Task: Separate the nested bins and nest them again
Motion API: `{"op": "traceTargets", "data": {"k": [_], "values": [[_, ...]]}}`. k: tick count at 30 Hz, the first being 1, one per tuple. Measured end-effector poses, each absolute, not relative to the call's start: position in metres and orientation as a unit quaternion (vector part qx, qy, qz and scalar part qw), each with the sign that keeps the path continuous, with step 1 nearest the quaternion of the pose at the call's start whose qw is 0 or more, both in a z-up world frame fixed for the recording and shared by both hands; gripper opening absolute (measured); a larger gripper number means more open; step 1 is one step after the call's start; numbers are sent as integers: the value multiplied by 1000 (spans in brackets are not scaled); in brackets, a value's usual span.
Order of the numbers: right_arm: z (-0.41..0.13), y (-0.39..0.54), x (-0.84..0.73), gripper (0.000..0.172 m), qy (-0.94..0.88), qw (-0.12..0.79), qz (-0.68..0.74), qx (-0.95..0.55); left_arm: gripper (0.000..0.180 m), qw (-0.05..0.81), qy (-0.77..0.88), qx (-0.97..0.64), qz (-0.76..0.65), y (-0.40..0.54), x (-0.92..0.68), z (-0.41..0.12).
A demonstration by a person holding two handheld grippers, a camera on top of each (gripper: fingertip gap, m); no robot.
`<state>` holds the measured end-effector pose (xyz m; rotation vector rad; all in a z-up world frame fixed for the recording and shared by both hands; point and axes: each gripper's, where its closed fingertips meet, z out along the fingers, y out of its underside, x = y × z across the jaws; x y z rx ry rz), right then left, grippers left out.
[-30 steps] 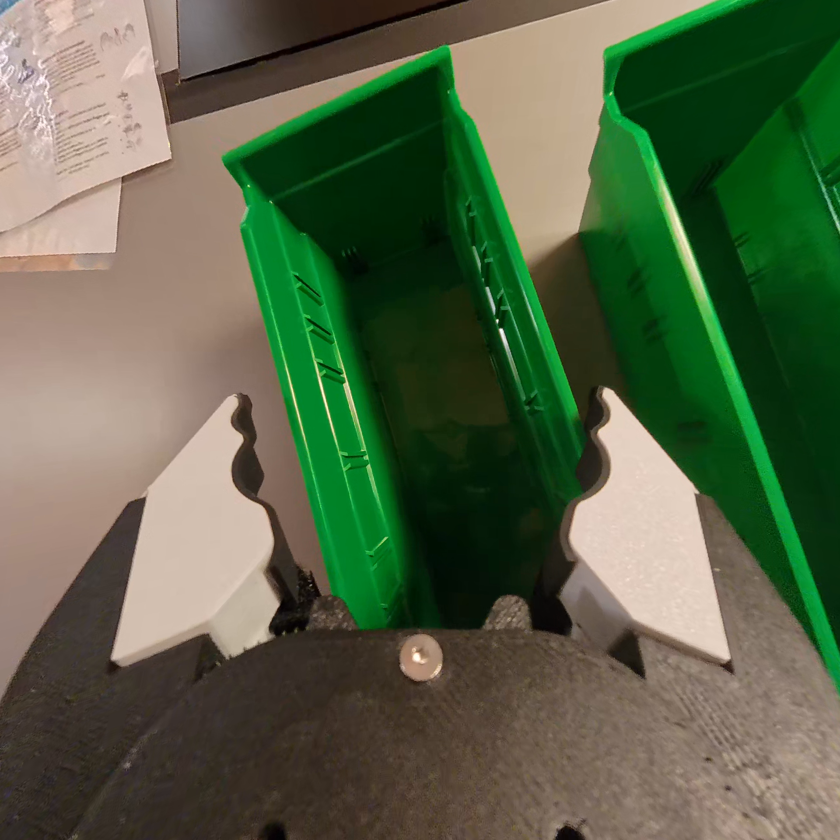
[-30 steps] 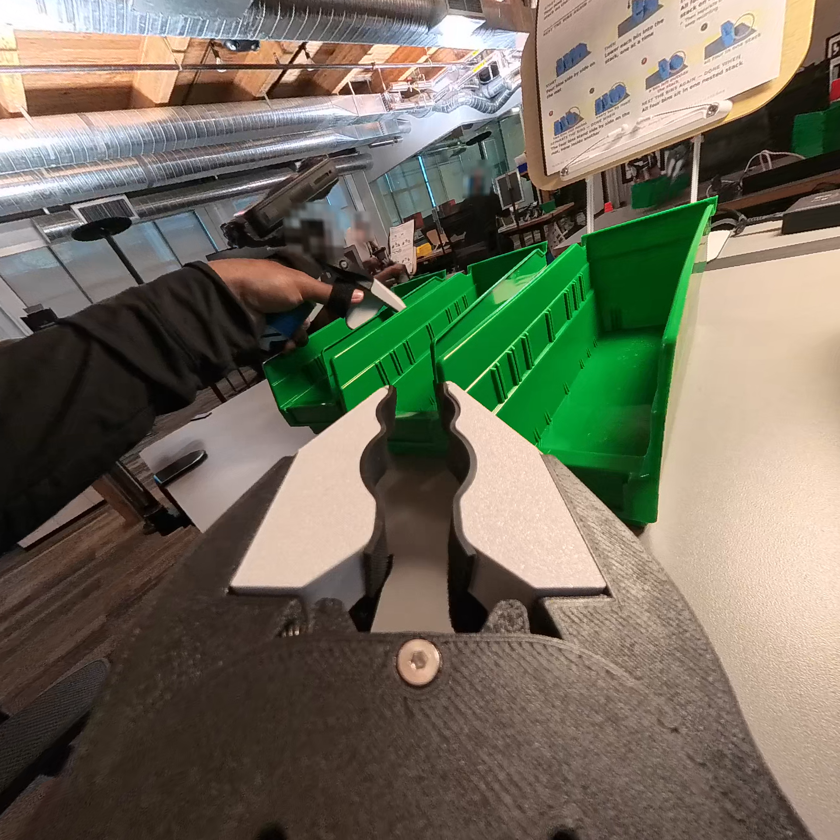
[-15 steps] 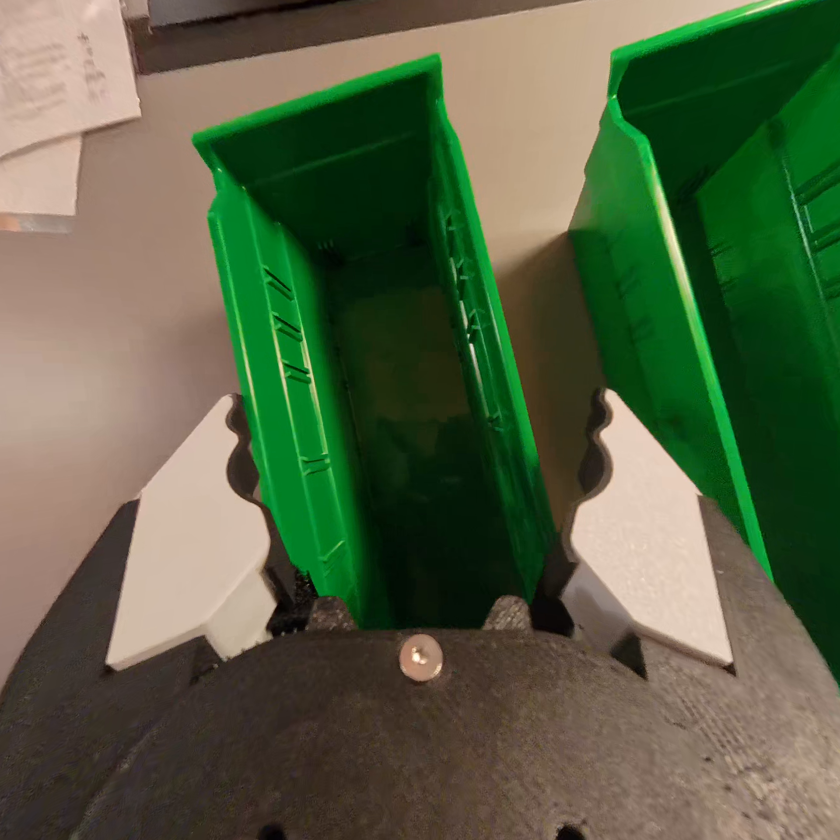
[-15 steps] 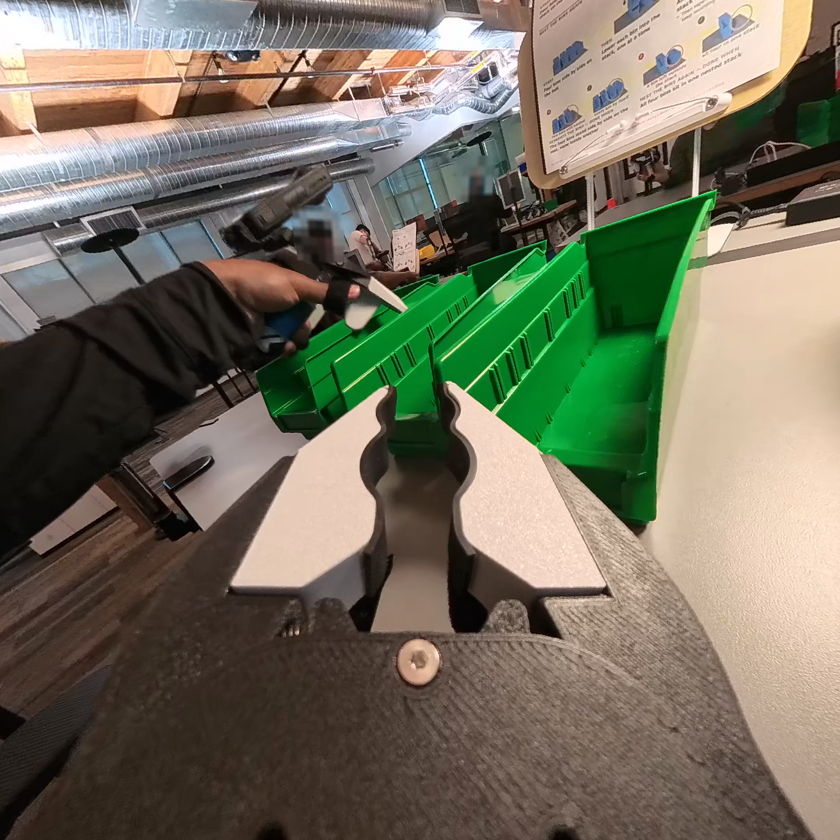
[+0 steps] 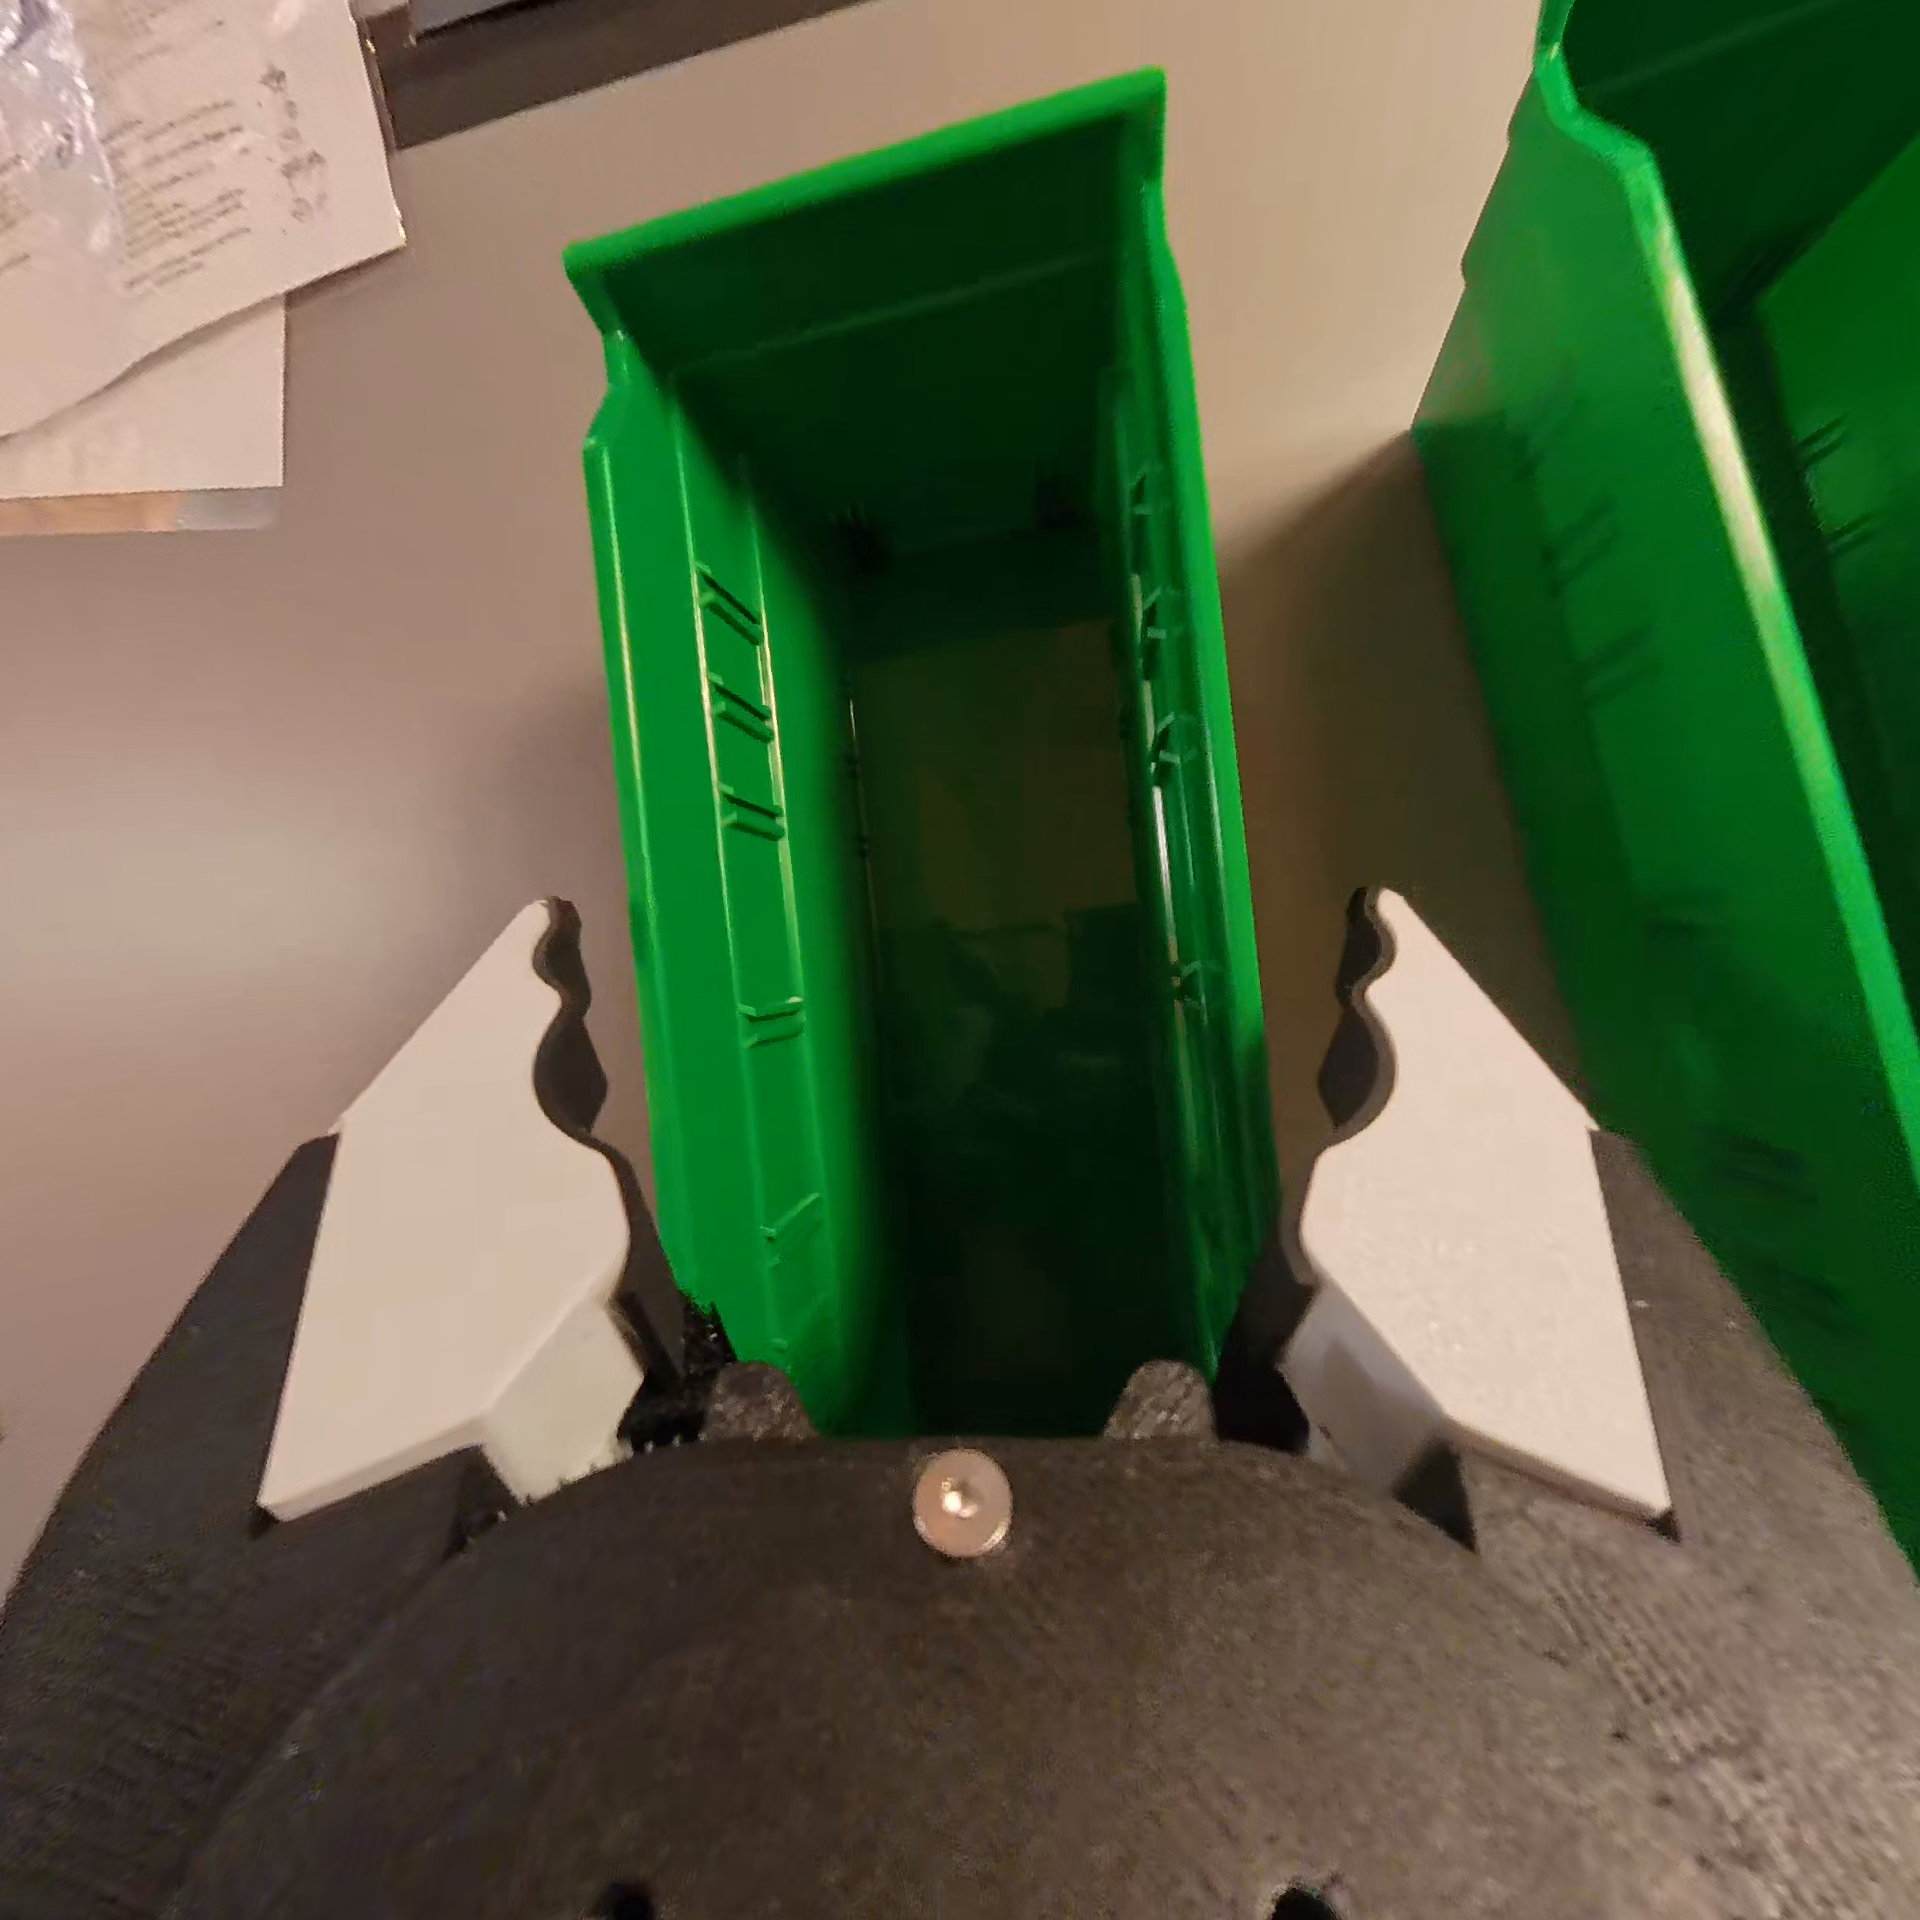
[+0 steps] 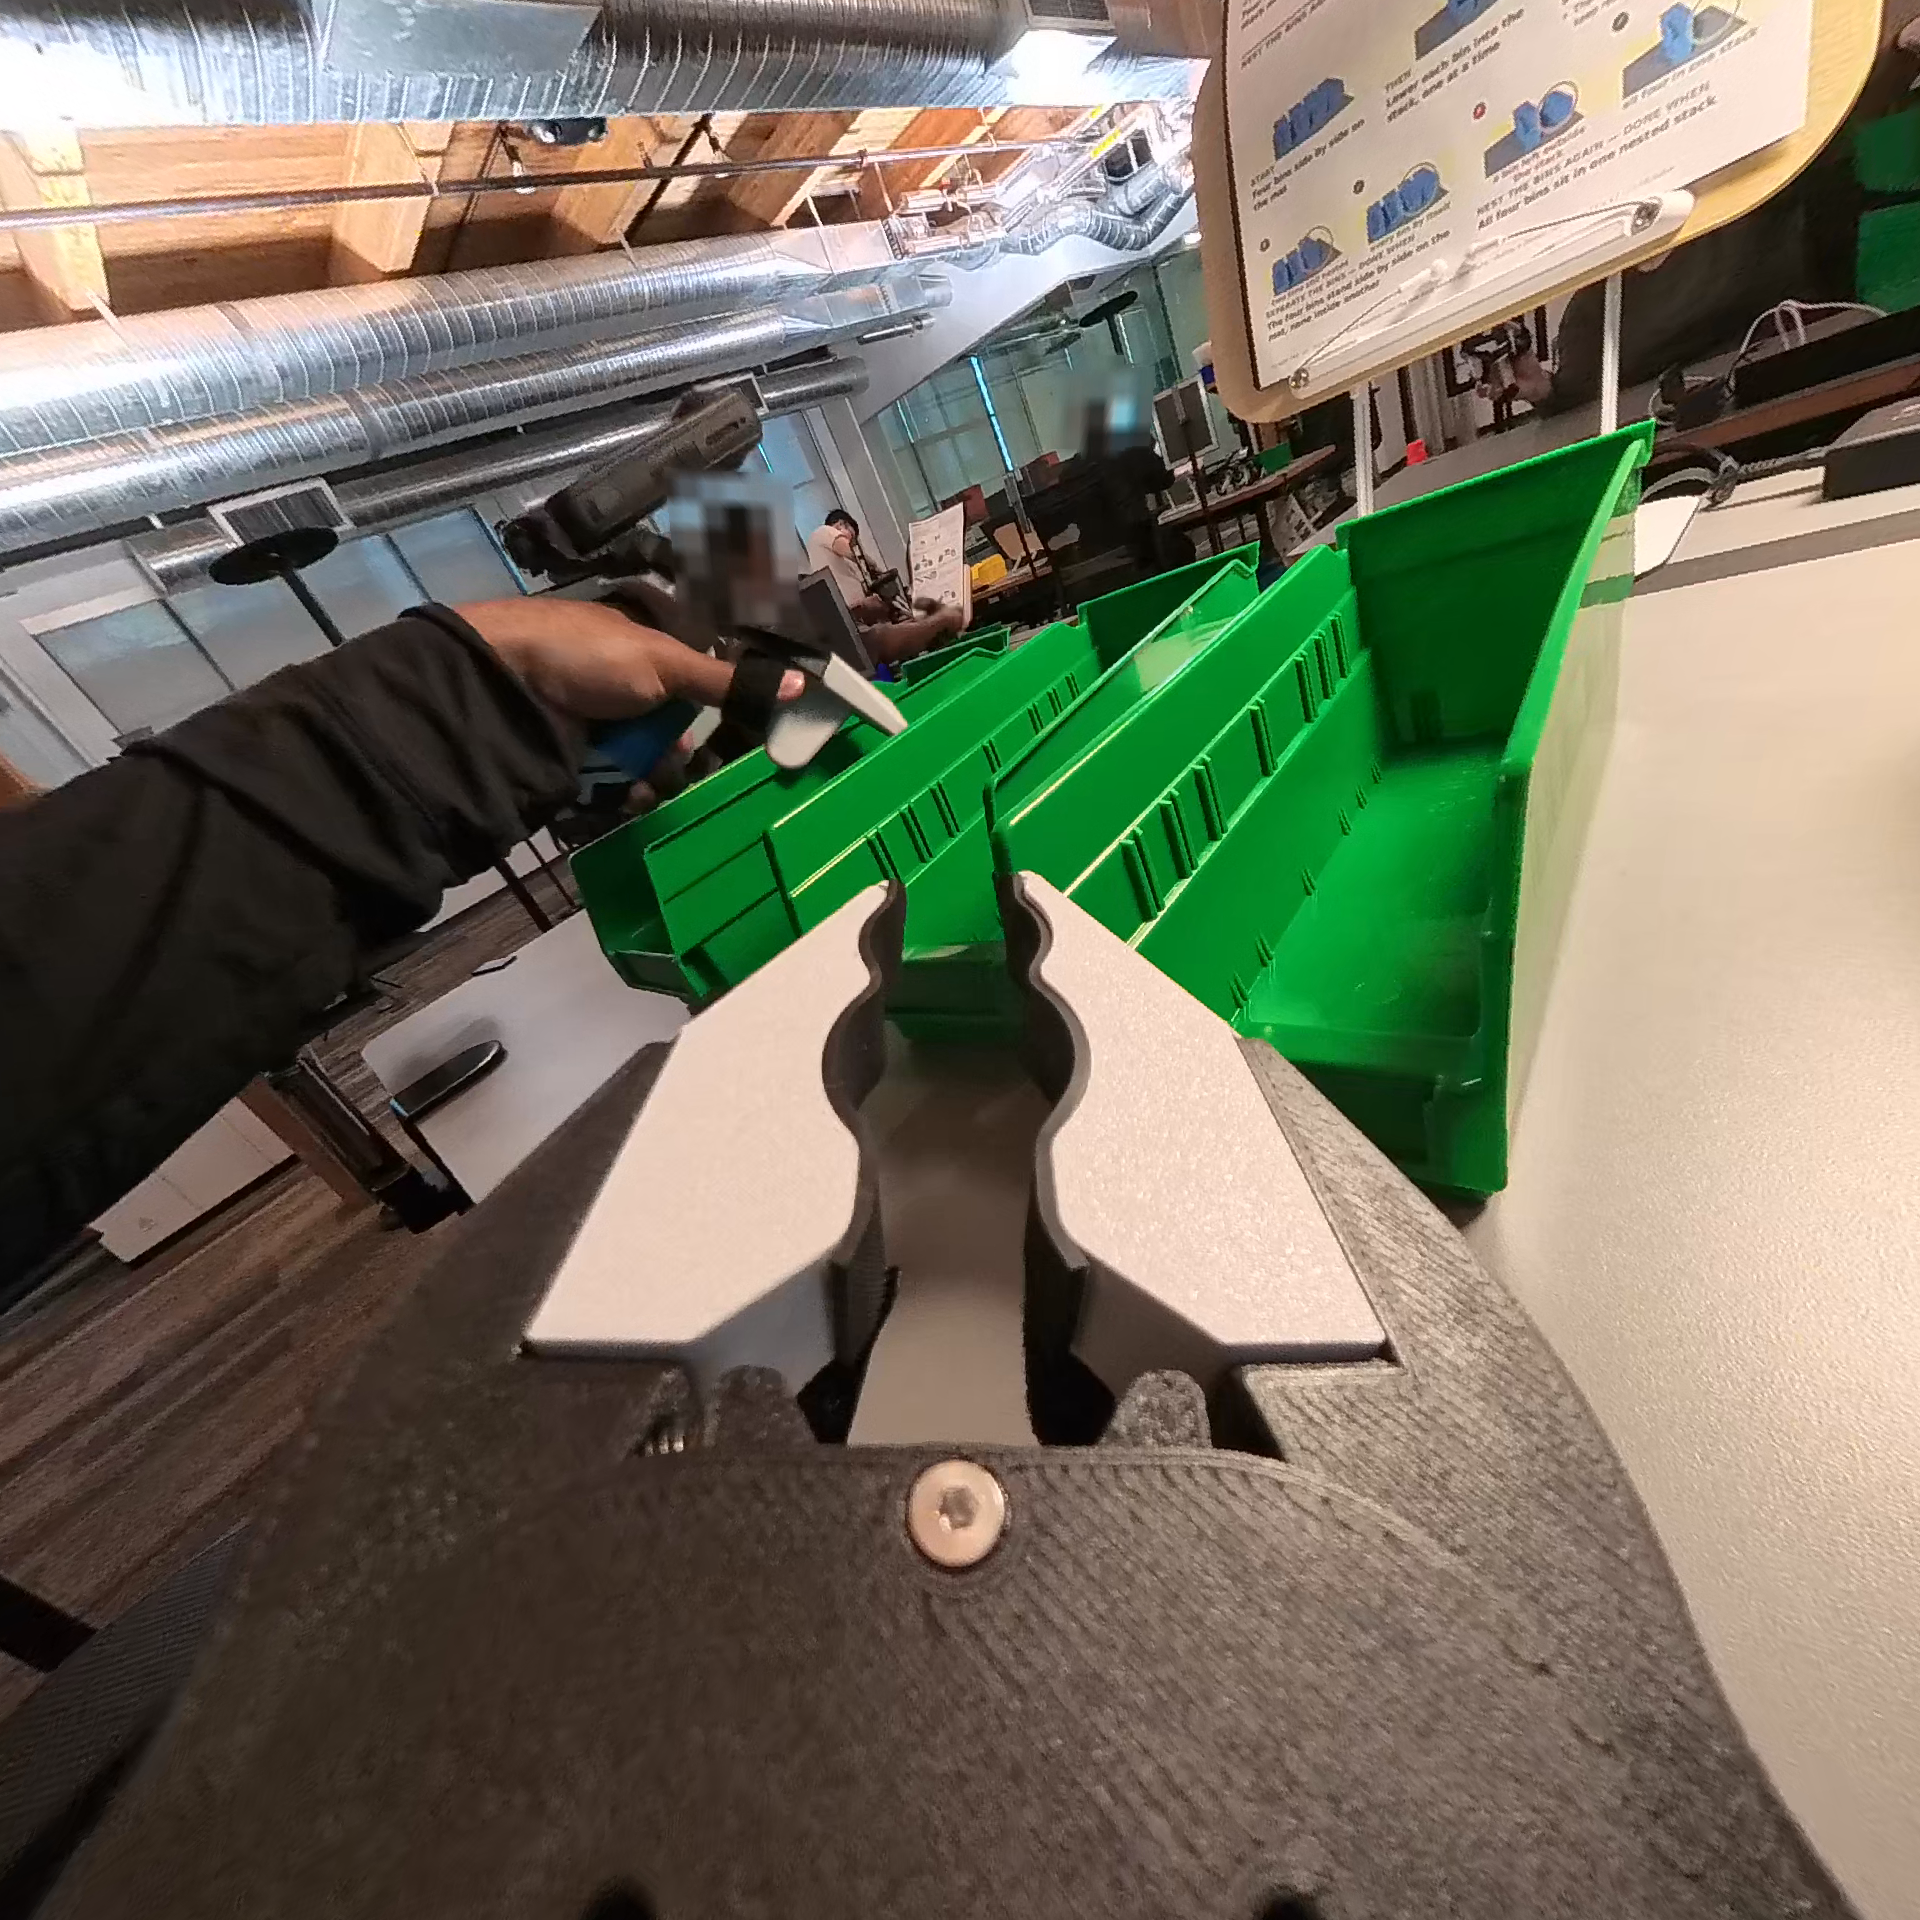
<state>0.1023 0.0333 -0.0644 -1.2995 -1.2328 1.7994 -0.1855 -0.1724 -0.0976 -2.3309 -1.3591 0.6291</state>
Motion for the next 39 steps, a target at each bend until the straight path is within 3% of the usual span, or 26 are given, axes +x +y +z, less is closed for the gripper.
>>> {"op": "traceTargets", "data": {"k": [1,9,15,32,39], "values": [[-64,33,102,20,-463,297,677,-489,139,180,-480,-831,218,-174,-183,-100],[-64,32,103,19,-465,298,677,-487,129,121,-452,-850,244,-197,-177,-113],[-64,32,103,19,-465,295,678,-486,136,158,-444,-854,219,-197,-174,-97],[-65,31,103,19,-469,293,678,-485,139,146,-380,-903,137,-212,-152,-107],[-65,31,103,19,-468,289,680,-485,126,164,-351,-910,150,-213,-156,-113]]}}
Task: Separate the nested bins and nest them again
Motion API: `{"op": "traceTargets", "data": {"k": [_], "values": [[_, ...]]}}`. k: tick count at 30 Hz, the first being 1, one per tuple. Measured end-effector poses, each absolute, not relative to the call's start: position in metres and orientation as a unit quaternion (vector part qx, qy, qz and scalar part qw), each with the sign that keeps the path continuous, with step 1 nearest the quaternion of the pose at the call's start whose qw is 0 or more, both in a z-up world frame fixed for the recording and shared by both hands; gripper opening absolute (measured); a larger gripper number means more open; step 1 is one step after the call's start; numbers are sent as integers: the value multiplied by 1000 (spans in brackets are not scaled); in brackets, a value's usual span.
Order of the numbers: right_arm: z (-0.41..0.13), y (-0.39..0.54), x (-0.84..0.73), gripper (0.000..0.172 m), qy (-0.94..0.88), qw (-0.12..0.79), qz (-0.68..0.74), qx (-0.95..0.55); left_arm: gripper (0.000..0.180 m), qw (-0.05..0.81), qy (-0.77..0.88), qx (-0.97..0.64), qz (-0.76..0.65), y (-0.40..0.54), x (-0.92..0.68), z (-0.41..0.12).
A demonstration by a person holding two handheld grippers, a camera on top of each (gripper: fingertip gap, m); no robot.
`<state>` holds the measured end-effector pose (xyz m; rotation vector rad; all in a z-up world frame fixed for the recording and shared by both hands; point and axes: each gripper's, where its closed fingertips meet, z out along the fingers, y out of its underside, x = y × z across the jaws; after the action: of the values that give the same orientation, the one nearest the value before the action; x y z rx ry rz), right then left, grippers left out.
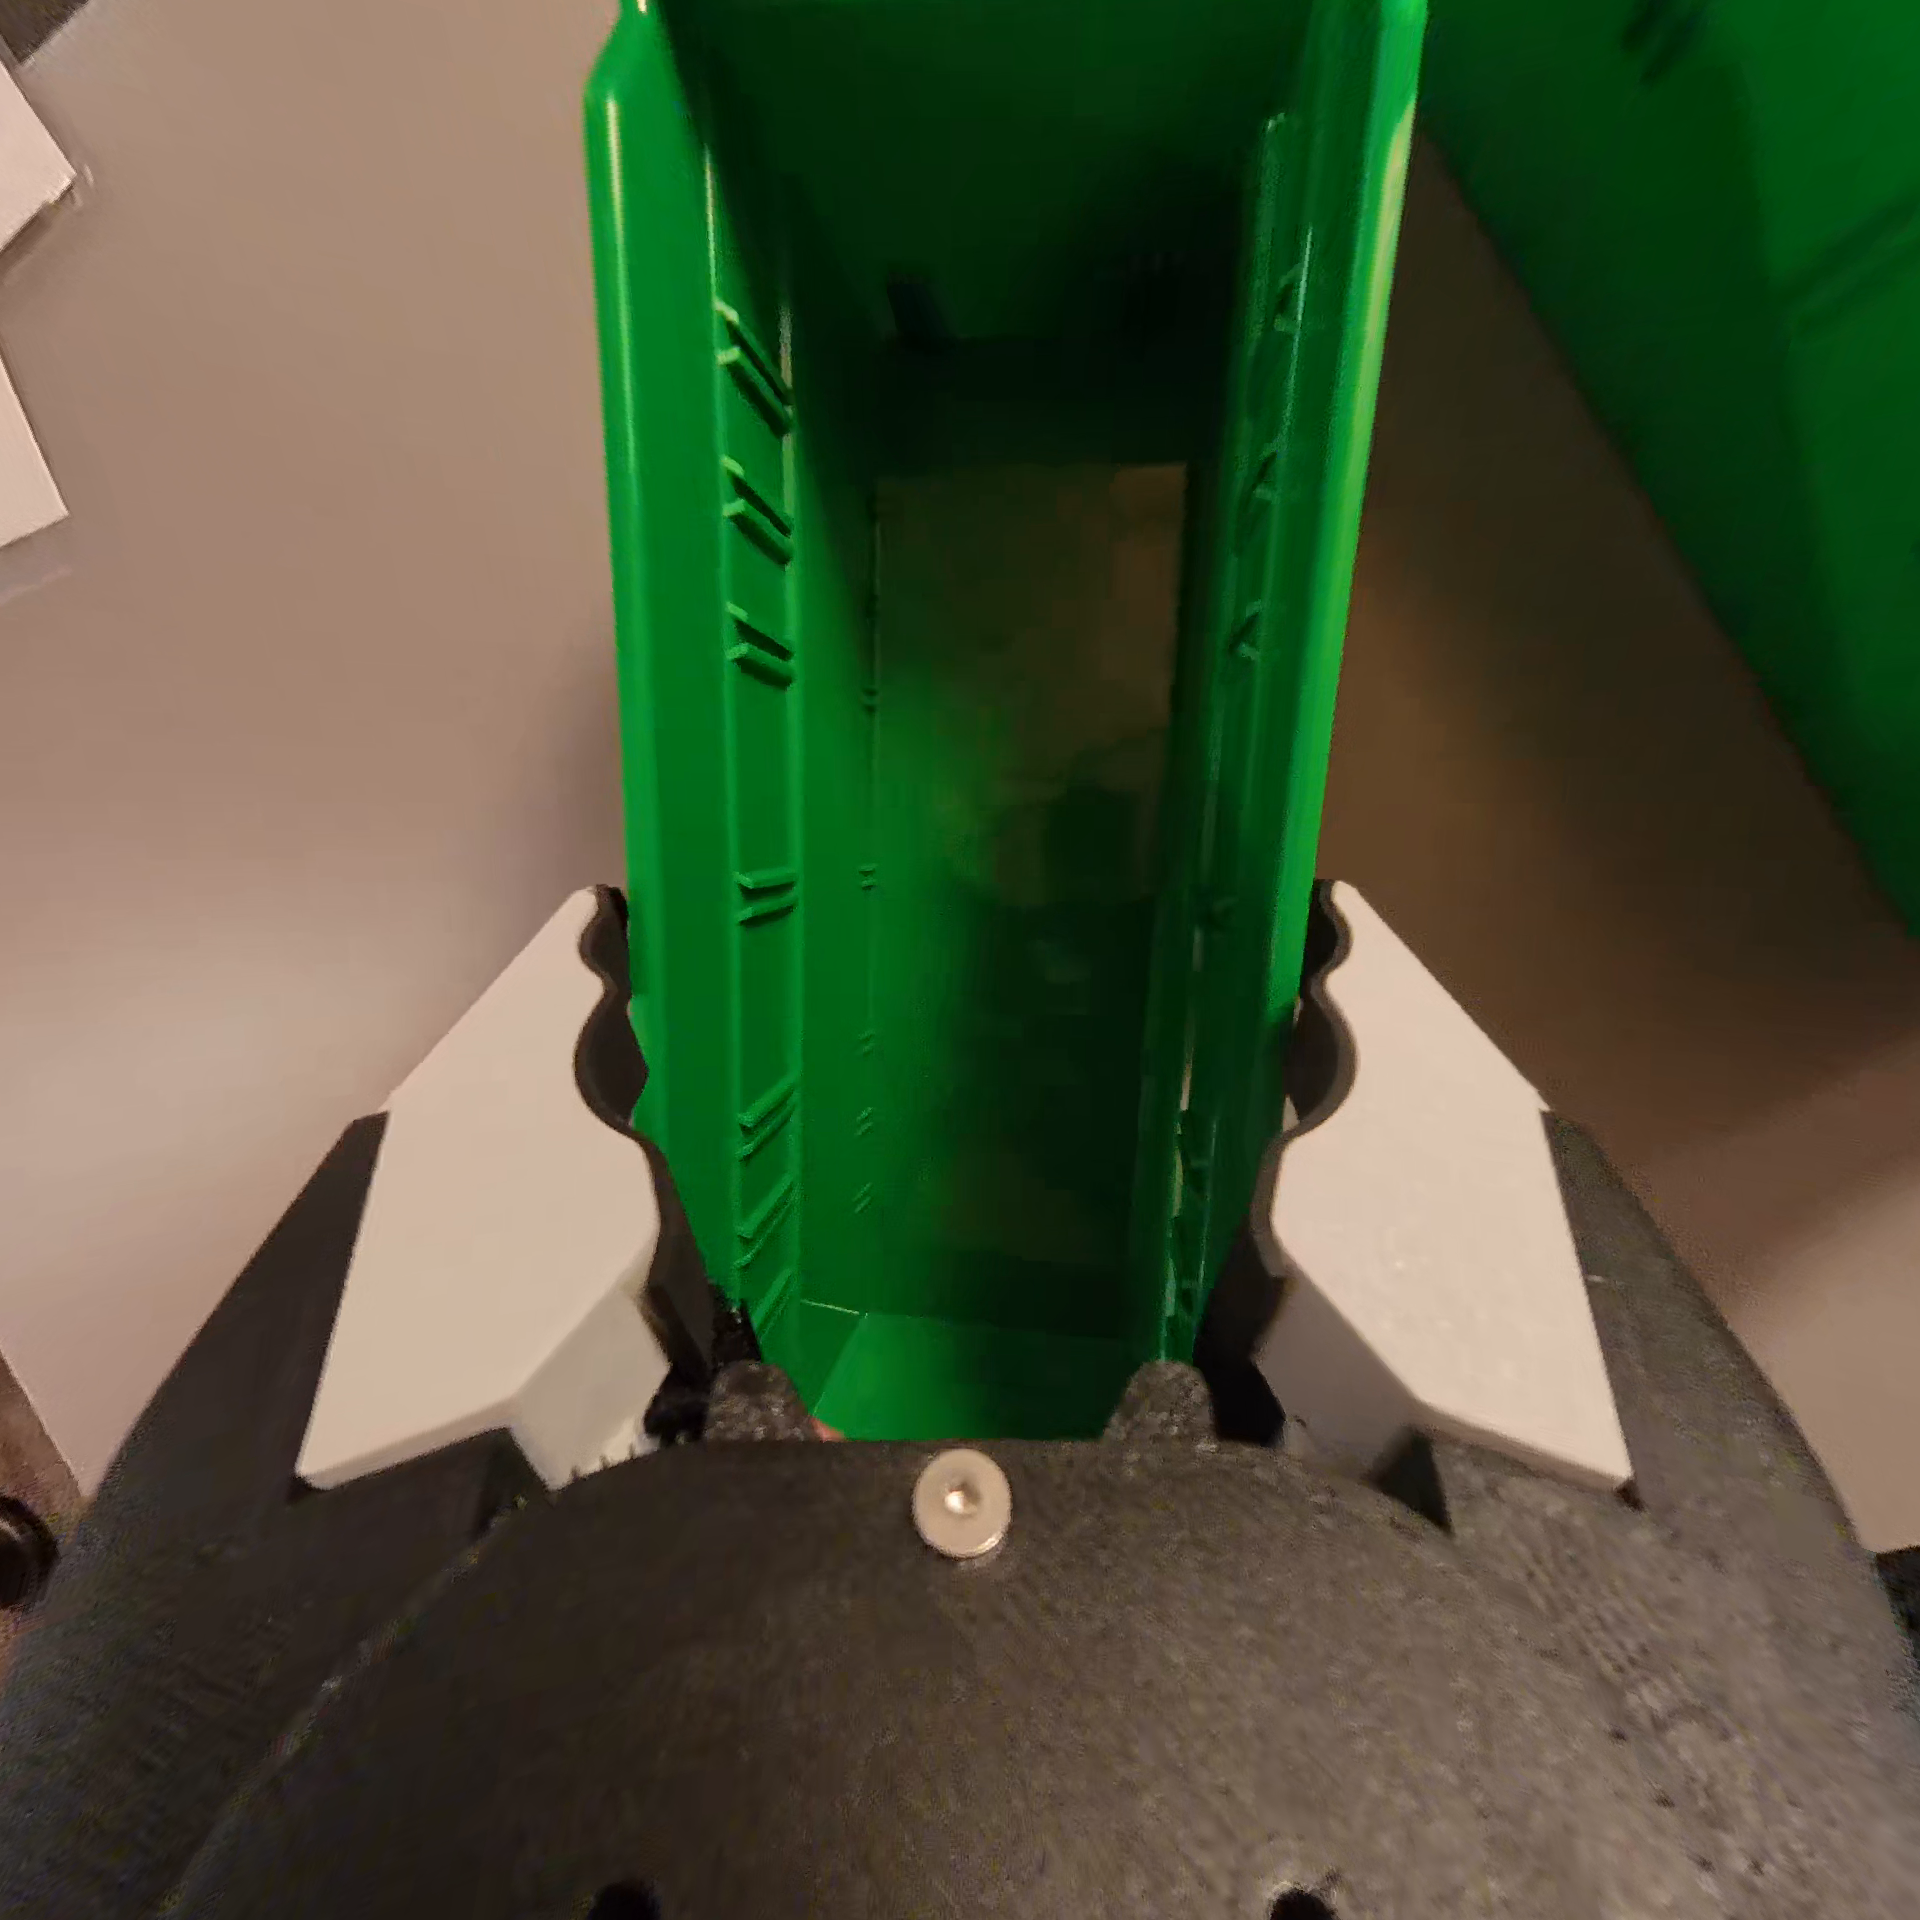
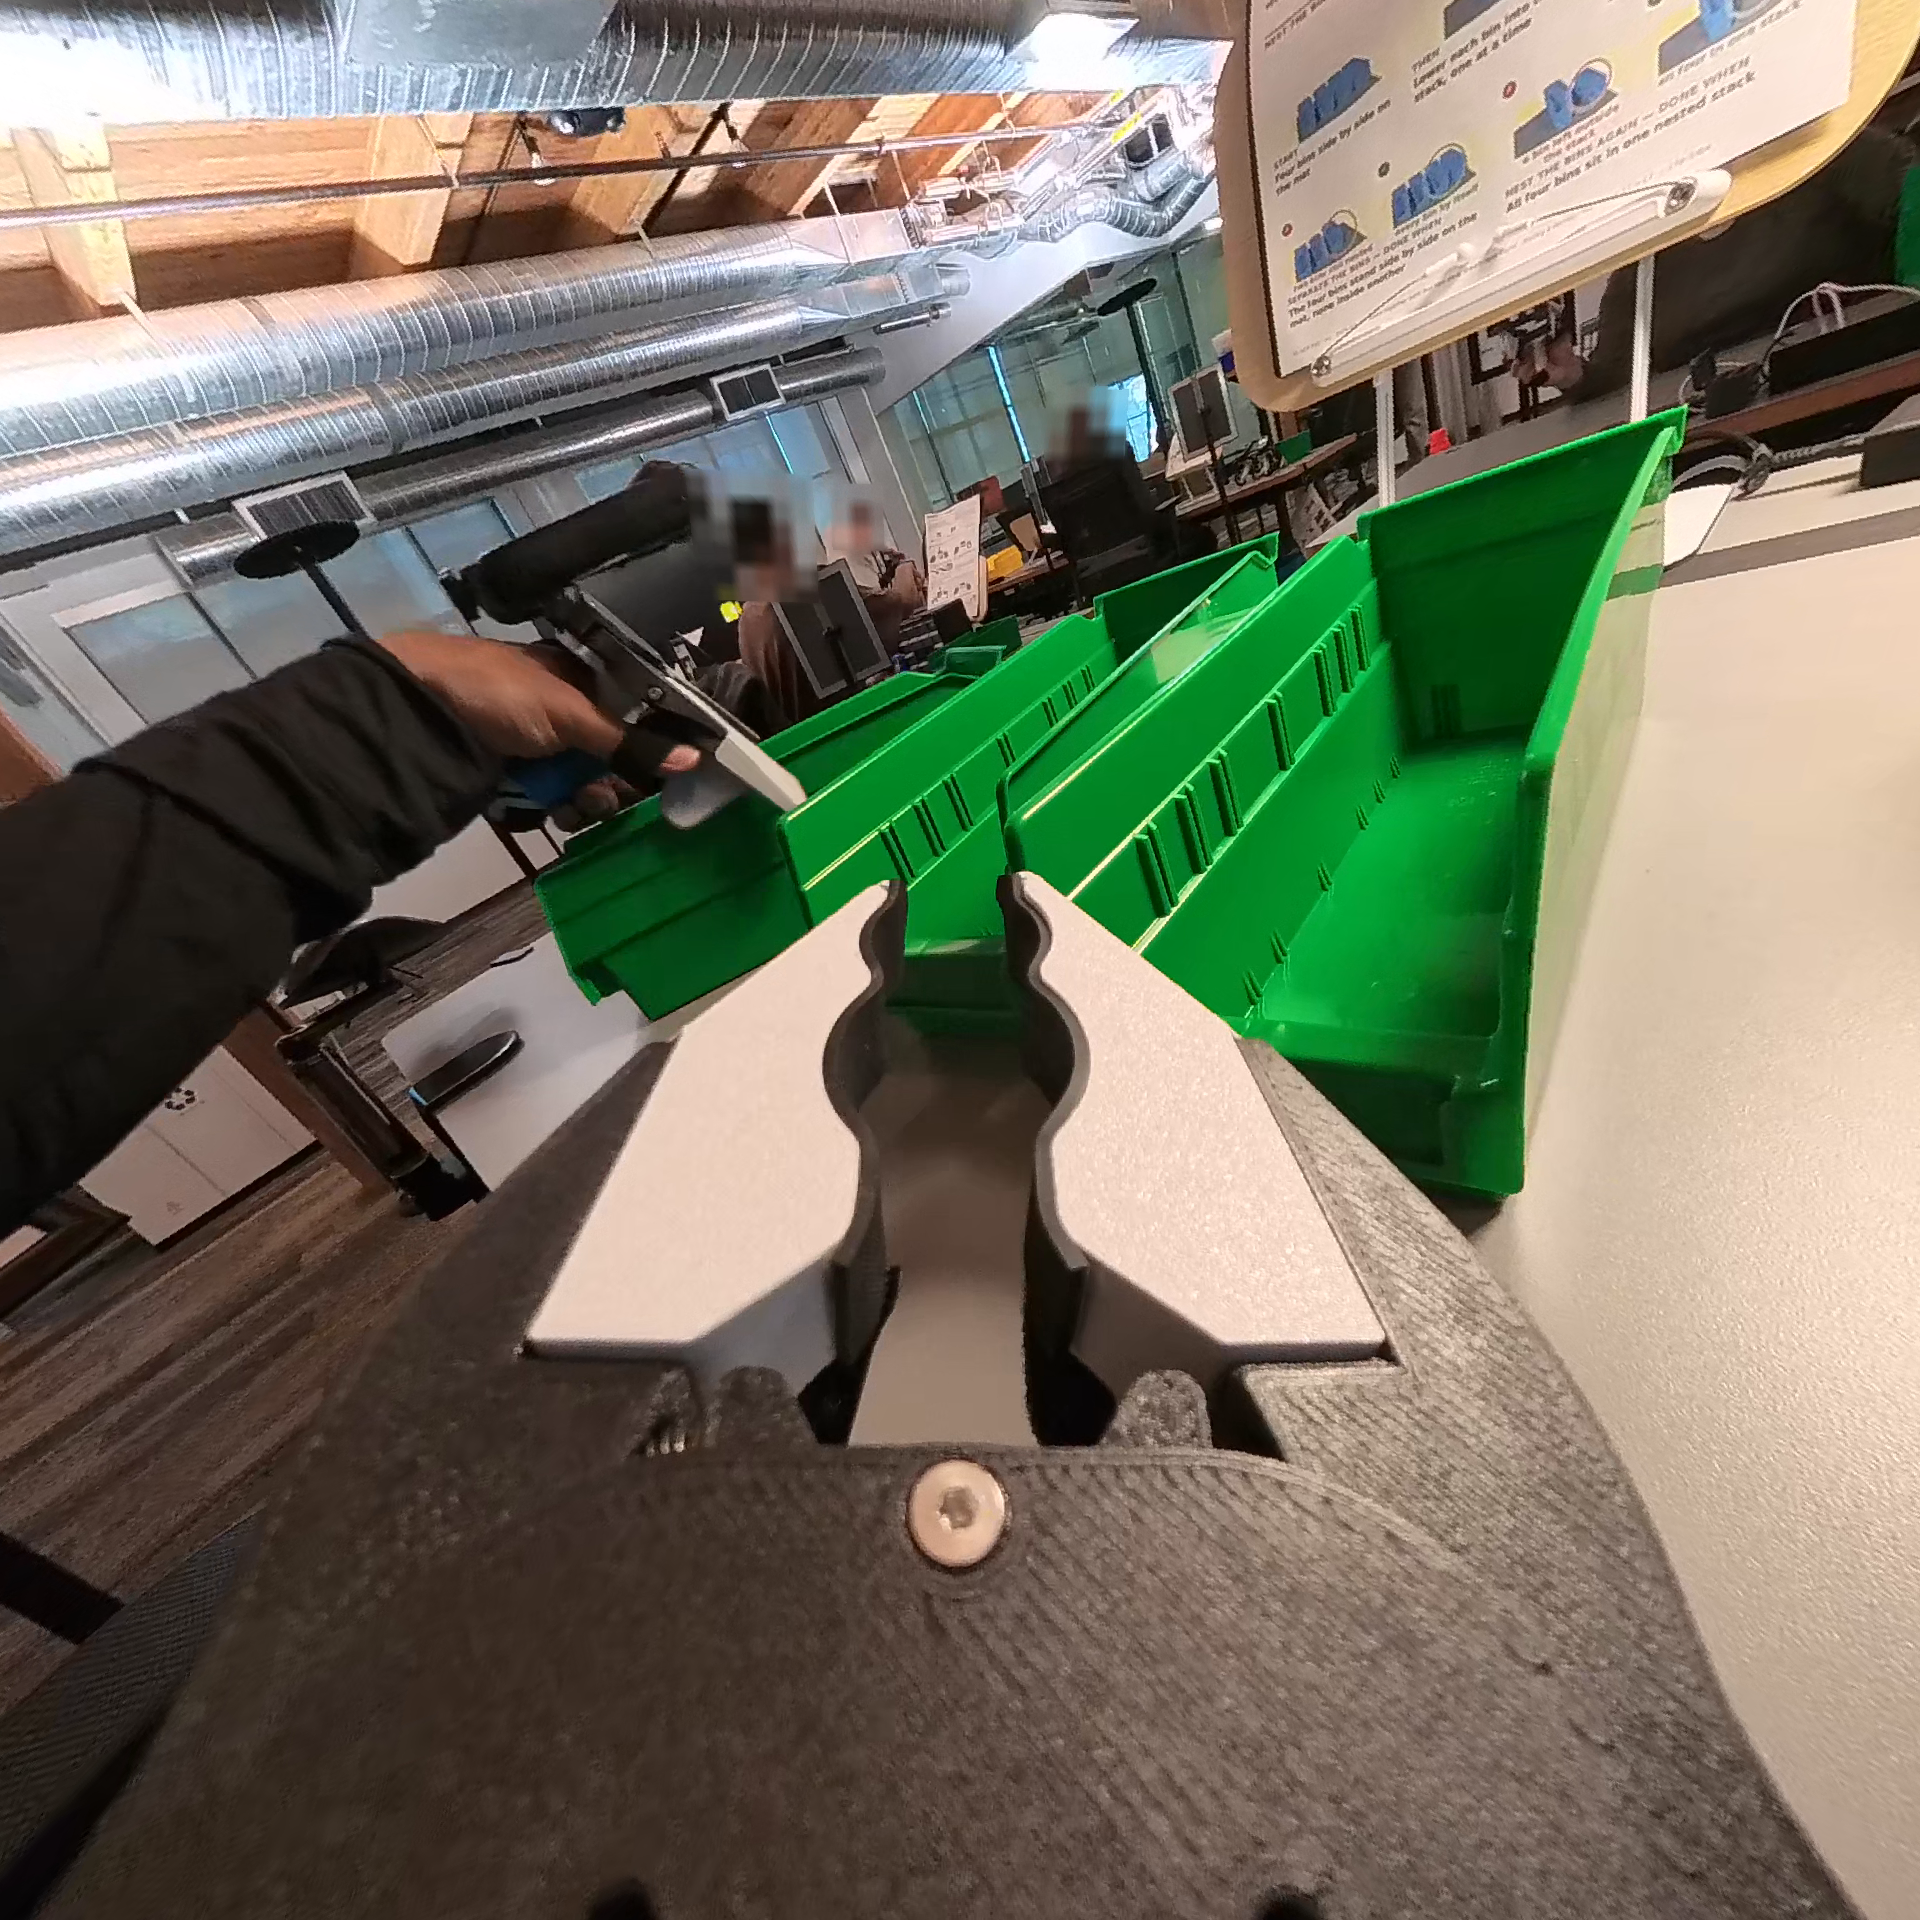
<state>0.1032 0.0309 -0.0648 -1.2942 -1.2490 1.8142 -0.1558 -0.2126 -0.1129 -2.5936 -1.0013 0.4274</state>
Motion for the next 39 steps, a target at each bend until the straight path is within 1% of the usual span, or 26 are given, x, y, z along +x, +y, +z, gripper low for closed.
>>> {"op": "traceTargets", "data": {"k": [4,6,7,12,18,22,26,30,33,37,39], "values": [[-65,31,103,19,-468,288,680,-486,113,166,-374,-901,147,-211,-154,-109],[-65,31,103,19,-467,286,680,-486,111,160,-389,-897,139,-212,-151,-108],[-65,31,103,19,-467,285,681,-487,112,153,-395,-896,134,-213,-148,-109],[-65,31,103,19,-466,279,684,-487,129,110,-370,-915,115,-210,-127,-114],[-65,30,105,19,-467,273,688,-484,137,90,-336,-932,102,-214,-115,-115],[-65,30,104,19,-468,267,690,-484,139,84,-283,-951,96,-218,-112,-112],[-67,28,103,19,-473,266,685,-486,134,84,-211,-970,87,-217,-108,-114],[-67,28,102,19,-474,266,684,-486,128,100,-187,-973,87,-214,-110,-112],[-67,28,102,19,-474,264,685,-487,122,108,-215,-968,76,-212,-109,-110],[-67,28,102,19,-474,264,685,-486,115,127,-300,-945,27,-206,-100,-105],[-67,28,103,19,-473,262,687,-486,110,139,-340,-930,5,-203,-97,-103]]}}
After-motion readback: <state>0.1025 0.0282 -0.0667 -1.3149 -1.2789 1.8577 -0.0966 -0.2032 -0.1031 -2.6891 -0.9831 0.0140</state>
